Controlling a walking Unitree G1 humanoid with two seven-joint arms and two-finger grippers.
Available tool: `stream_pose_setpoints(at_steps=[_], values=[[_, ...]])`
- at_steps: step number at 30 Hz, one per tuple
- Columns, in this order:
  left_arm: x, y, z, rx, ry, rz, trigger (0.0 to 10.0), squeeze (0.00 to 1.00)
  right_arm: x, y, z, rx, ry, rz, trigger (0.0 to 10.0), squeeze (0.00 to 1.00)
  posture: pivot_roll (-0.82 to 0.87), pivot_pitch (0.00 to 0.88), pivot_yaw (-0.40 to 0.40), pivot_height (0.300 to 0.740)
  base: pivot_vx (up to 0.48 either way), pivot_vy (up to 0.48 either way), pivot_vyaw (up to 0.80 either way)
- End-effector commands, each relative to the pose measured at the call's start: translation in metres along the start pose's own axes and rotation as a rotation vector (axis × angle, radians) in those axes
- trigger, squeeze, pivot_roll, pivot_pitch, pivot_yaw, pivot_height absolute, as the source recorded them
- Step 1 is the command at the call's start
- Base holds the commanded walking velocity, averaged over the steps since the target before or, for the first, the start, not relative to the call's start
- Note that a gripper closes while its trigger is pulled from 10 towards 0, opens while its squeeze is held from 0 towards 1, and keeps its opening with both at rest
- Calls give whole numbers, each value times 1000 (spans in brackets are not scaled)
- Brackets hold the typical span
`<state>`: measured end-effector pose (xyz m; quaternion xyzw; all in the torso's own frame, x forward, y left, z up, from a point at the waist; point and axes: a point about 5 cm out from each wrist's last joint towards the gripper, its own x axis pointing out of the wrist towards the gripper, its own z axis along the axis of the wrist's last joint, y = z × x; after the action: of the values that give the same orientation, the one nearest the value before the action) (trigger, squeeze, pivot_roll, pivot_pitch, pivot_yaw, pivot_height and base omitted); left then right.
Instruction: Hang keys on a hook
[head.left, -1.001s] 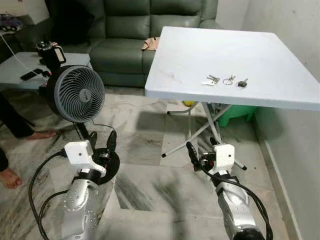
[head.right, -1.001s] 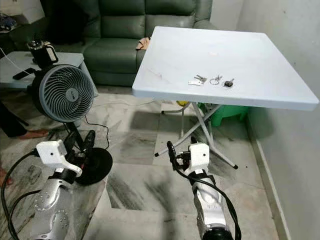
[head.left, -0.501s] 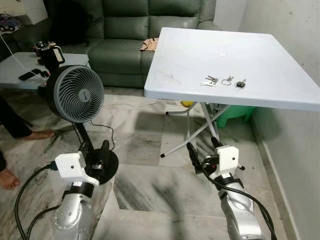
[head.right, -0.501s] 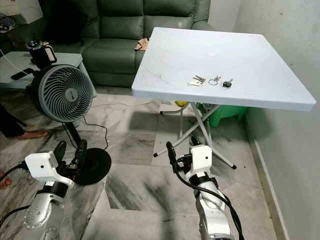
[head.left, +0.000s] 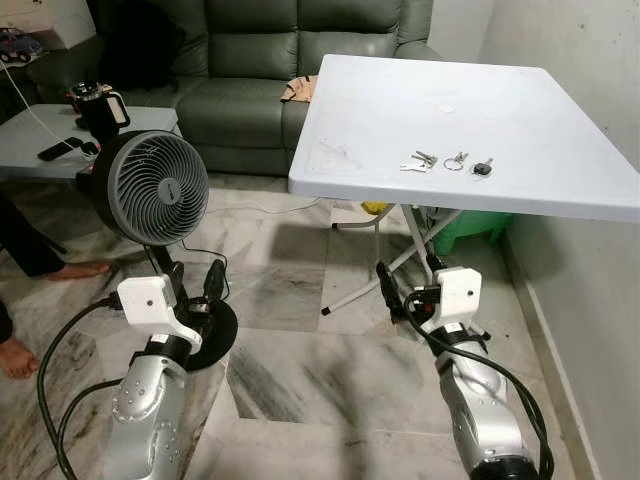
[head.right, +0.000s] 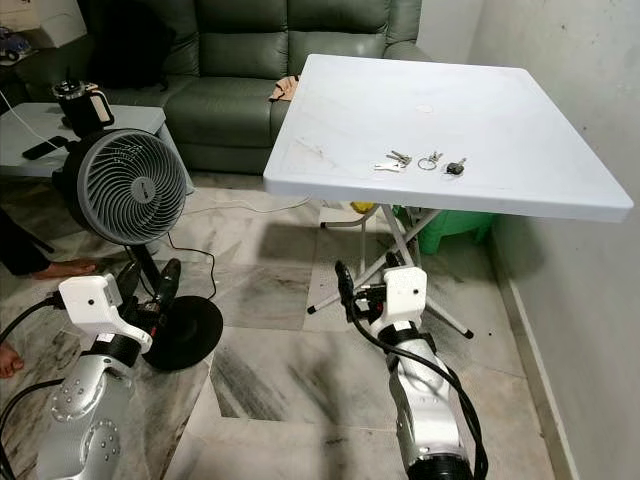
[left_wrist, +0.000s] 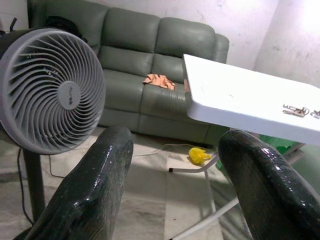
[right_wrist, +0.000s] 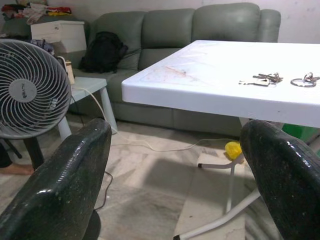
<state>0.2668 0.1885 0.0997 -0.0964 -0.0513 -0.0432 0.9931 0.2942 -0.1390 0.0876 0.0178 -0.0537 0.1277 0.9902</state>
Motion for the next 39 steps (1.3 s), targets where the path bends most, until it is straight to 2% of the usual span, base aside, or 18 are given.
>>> stream_pose_setpoints(at_steps=[1,10,12,20,39], values=[[2,4,2,17,2,-8,10000,0,0,0,1,-9,6,14,10000,0,-127,0,22,724,0,0,0],[11,3,1,36,32,-41,10000,0,2,0,-2,-22,46,92,10000,0,-120,0,24,724,0,0,0],[19,-3,0,21,65,-47,10000,0,11,-2,6,-12,23,85,10000,0,-122,0,23,724,0,0,0],[17,-5,-4,12,83,-61,10000,0,10,4,4,-11,27,92,10000,0,-119,0,23,724,0,0,0],[24,-6,-1,36,76,-59,10000,0,9,1,4,-27,29,93,10000,0,-126,0,22,724,422,0,0]])
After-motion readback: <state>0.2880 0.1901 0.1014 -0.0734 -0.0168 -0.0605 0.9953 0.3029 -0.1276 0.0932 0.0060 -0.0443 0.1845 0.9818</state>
